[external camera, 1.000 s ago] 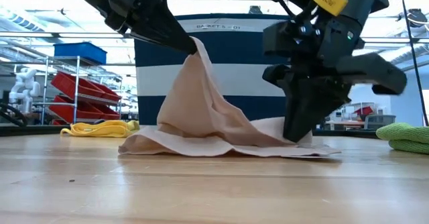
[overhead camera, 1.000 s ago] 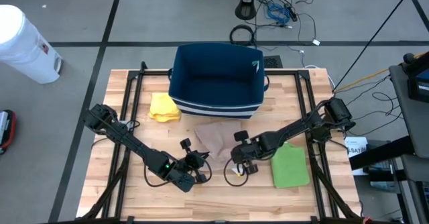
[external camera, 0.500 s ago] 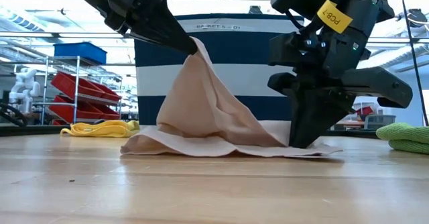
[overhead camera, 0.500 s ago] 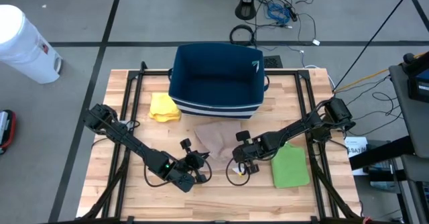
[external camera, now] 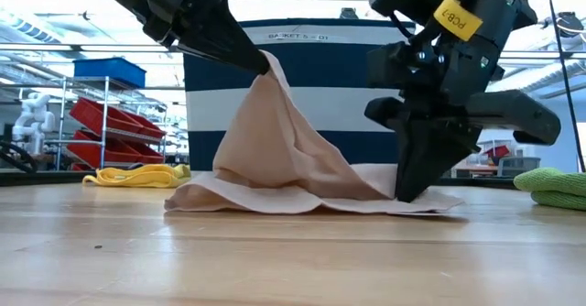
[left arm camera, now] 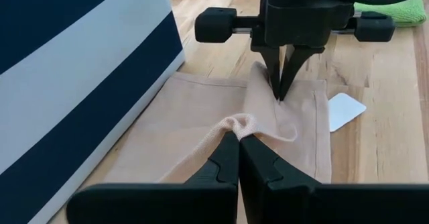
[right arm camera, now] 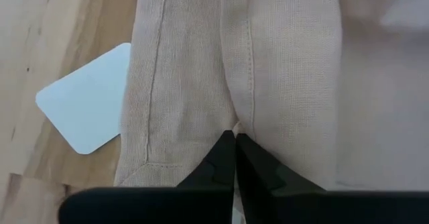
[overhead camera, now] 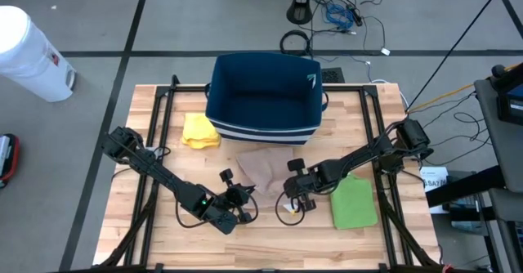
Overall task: Fold towel
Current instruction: Fold the light pink towel
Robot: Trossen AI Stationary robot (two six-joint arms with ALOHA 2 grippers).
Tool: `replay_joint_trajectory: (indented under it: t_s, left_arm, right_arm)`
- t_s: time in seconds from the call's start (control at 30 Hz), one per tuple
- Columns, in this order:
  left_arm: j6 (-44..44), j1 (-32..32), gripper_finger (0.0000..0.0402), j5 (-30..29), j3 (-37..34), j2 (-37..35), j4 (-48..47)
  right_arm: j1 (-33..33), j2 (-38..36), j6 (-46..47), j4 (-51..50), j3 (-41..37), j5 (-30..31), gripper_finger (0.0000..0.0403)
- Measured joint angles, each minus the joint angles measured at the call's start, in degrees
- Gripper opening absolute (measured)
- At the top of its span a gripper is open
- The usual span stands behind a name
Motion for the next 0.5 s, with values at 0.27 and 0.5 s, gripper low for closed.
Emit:
replay_joint_trajectory:
  t_s: [0.27,0.5]
  left_arm:
    - [-0.06,0.00,0.0000,0.36,-0.01,0.00,-0.04]
    - [0.10,0.37,0.0000,4.19,-0.01,0.00,-0.07]
  right_arm:
    - [0.56,-4.97,0.62,-0.16,-0.05,-0.09,0.0000]
    - [0.70,-5.85,1.81,-0.83,-0.05,-0.17,0.0000]
